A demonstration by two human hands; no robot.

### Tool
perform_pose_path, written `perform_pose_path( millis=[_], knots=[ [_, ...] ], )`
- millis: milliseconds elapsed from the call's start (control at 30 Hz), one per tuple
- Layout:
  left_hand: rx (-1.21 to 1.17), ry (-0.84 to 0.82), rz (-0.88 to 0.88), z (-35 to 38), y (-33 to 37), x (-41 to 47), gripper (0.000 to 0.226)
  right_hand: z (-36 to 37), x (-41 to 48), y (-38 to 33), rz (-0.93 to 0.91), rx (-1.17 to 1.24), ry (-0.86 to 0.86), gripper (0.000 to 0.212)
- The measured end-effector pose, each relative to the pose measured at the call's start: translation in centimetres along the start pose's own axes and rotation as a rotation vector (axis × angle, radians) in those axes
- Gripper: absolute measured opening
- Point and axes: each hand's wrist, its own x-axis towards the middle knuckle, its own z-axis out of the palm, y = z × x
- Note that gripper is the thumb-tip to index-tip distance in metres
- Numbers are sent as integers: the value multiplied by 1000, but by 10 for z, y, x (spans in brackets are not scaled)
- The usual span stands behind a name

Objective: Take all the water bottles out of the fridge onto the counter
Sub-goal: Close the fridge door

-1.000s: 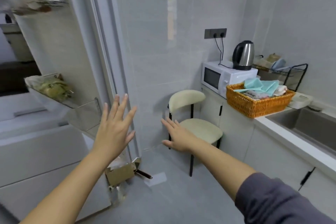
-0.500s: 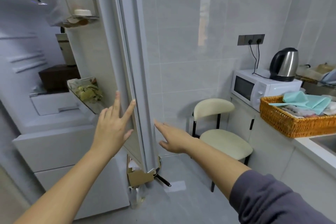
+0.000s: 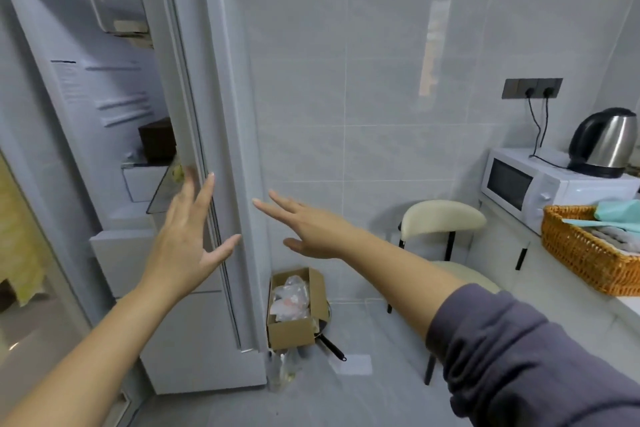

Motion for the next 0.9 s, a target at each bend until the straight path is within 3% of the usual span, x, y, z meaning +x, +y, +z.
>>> perform_pose_path(
  millis=[167, 633, 900],
  knots=[
    [-58, 38, -90, -10, -6, 0, 104, 4, 33, -27, -11, 27, 45, 85],
    [-94, 50, -27, -65, -104, -14, 117, 23, 108, -96, -60, -39, 35, 86],
    [-25, 44, 8, -98, -172, -17, 115, 38, 160, -138, -37, 62, 32, 85]
  ],
)
